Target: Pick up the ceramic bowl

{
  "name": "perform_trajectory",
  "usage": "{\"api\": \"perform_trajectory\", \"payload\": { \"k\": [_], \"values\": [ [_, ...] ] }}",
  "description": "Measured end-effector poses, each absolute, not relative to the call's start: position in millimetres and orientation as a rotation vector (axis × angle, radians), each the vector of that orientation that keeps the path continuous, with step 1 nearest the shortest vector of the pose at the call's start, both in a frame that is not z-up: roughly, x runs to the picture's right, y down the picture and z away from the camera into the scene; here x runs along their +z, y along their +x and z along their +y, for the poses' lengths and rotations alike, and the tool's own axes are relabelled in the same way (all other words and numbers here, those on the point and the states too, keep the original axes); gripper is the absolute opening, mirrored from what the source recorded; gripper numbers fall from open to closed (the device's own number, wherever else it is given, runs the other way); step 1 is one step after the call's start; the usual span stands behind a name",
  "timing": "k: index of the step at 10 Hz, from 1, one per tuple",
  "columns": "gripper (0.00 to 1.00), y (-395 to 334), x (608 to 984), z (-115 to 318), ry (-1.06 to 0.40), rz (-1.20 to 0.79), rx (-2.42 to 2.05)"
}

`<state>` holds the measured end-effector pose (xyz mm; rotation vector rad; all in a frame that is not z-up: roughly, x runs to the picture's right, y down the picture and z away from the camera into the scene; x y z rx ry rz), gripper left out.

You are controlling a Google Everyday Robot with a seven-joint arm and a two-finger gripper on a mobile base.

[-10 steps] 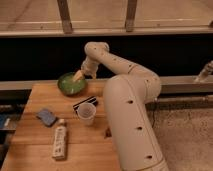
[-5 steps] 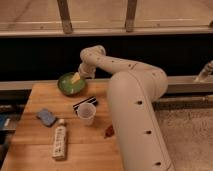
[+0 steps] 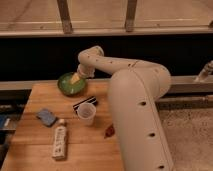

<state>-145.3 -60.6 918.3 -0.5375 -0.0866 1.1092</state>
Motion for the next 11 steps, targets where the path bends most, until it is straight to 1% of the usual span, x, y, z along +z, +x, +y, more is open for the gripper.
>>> {"api": "perform_trajectory", "payload": {
  "k": [3,6,11],
  "values": [
    [0.80,-147,935,-48,-0.569,-0.065,1.127],
    [0.80,-144,942,-43,-0.581,-0.052,1.150],
    [0.80,-161,955,-32,-0.628,-0.078,1.168]
  ]
}}
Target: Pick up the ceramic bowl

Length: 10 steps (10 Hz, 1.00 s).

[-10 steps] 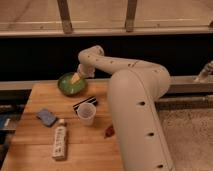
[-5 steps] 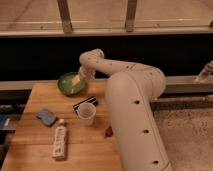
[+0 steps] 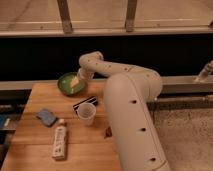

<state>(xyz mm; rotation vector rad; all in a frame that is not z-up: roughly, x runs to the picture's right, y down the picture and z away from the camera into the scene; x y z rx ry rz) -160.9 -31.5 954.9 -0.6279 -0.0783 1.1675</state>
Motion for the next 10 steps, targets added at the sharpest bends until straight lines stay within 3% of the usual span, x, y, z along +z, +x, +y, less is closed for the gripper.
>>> {"api": "perform_trajectory", "payload": {
  "k": [10],
  "values": [
    [0.80,-184,991,-16,-0.709,-0.063,1.172]
  ]
}}
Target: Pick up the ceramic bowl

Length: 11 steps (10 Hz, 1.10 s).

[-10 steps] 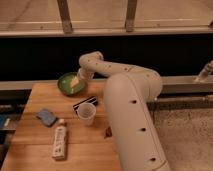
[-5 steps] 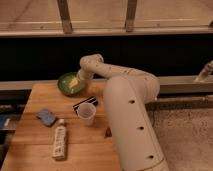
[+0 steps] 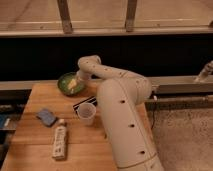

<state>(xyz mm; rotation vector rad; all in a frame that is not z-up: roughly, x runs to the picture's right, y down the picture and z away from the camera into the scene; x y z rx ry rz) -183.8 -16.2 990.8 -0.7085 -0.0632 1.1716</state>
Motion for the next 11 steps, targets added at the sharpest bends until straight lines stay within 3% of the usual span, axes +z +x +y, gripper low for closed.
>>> {"api": "perform_trajectory", "payload": {
  "k": [2,3,8,10,11],
  "values": [
    [0.78,-187.5,997.8,-11.7,-0.727,-0.055,1.162],
    [0.71,-188.4,999.1,-11.1,-0.732,-0.056,1.155],
    [0.18,-190.6,997.3,-10.7,-0.754,-0.089,1.158],
    [0.02,-193.4,994.5,-11.6,-0.753,-0.101,1.155],
    [0.00,-191.8,992.4,-13.6,-0.749,-0.109,1.159]
  ]
}}
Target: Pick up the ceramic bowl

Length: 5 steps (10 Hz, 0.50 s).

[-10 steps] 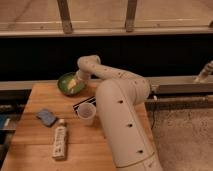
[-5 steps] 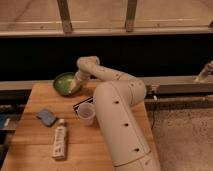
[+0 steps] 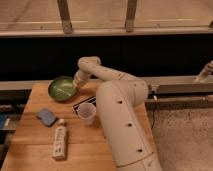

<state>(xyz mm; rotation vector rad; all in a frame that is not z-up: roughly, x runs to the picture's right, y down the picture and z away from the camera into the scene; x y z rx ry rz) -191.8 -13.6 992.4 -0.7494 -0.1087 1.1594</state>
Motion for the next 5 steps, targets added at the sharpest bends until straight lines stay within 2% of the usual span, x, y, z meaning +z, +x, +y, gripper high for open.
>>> {"api": "perform_trajectory", "payload": {
  "k": [5],
  "values": [
    [0.00,-180,974,-34,-0.718,-0.149,1.173]
  ]
}}
